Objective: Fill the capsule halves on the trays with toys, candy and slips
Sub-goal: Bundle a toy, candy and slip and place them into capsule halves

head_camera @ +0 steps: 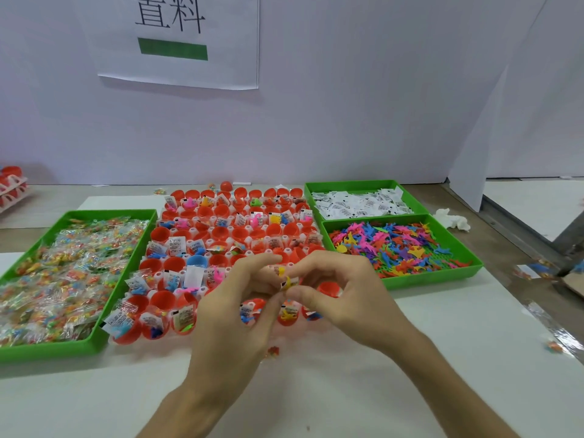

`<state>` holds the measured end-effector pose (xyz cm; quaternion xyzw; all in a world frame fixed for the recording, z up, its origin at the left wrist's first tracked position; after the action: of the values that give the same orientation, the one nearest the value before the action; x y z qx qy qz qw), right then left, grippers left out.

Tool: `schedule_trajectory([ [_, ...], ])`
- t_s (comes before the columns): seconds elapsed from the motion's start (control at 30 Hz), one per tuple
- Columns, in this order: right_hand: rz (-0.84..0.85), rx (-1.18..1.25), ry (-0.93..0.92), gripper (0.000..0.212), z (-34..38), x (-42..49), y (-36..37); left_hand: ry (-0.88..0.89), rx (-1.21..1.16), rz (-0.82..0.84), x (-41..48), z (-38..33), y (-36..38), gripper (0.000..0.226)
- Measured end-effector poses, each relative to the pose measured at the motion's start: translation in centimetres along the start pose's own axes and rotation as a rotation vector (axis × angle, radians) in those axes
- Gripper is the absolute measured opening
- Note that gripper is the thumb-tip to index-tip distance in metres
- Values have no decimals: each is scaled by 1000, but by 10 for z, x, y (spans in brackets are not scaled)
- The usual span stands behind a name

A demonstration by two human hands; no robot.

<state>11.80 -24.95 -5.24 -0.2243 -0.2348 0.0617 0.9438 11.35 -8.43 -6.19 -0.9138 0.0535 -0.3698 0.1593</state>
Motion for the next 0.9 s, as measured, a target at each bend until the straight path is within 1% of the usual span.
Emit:
schedule_trajectory([
  [0.1, 79, -1, 28, 11, -2, -1, -8, 56, 53, 81, 1, -1, 3, 50],
  [0.2, 137, 0, 46, 9, 0, -2, -16, 93, 74, 115, -2, -1, 7, 51],
  [0.3, 100, -19, 66, 6, -1, -3, -30, 105, 105, 87, -5, 0, 8, 48],
  [0.4, 56, -123, 142, 10, -10, -4, -52, 126, 153, 35, -4, -1, 7, 47],
  [0.5, 116, -214, 211, 12, -18, -7, -60, 138, 164, -2, -4, -3, 6, 43],
  [0.6, 170, -258, 243, 11, -23, -7, -56, 145, 167, -11, -5, -3, 6, 41],
  [0.67, 176, -276, 266, 11, -26, -7, -53, 142, 161, -6, -6, -2, 6, 40],
  [0.8, 185, -302, 294, 10, -29, -7, -50, 145, 143, 4, -6, -2, 6, 29],
  [0.9, 172, -328, 311, 11, -32, -7, -48, 145, 143, 6, -6, -1, 6, 29],
])
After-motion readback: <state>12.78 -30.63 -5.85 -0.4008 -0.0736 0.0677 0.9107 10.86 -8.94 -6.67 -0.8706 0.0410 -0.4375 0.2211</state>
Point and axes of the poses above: each hand's wrist, its own x-axis towards the middle knuckle, its own y-axis out of the palm, z = x × y, the point moved 4 cm from there along x, towards the middle knuckle, and after that the axes turned 2 degrees about z, right-handed, at the moved point
